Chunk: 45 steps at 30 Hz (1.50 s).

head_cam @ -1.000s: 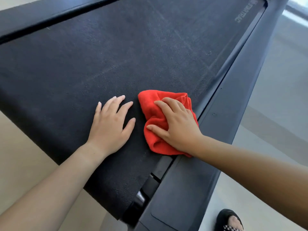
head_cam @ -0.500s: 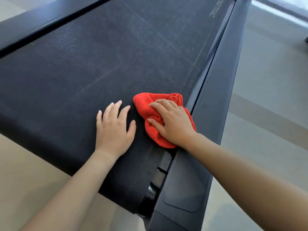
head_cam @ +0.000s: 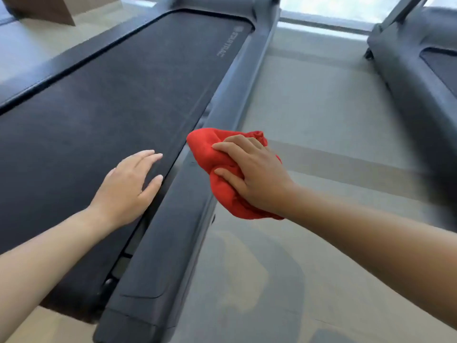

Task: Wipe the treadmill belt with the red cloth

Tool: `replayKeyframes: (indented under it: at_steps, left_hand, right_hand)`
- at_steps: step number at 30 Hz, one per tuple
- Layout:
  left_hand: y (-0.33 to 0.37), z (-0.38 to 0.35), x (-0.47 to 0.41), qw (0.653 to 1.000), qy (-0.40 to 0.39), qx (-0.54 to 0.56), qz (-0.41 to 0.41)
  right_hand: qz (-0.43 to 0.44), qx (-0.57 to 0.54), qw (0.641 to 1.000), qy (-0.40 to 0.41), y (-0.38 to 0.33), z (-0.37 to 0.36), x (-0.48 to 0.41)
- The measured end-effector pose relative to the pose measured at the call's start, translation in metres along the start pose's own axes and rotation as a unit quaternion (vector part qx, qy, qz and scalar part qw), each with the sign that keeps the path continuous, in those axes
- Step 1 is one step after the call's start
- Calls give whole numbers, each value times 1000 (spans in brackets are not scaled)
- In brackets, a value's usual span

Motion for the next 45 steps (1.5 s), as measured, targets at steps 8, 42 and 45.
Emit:
replayKeyframes:
  at_steps: [8, 42, 45]
  left_hand:
    - [260, -62, 26, 977, -72, -41, -197]
    - [880, -398, 260, 695, -233, -19, -680]
    - [890, -416, 270, 669, -238, 10, -705]
  right_hand:
    - [-110, 57, 992, 15, 97, 125, 196]
    - [-660, 230, 695, 168, 193, 341, 784]
    - [-688, 241, 662, 178, 182, 336, 785]
Point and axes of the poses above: each hand's wrist, its own x-axis away from the middle knuckle, its own z-axis out of the back of the hand, y = z × x, the point moved 4 cm from there along -x, towards the middle knuckle, and after that the axes turned 14 degrees about z, right-handed, at the moved point
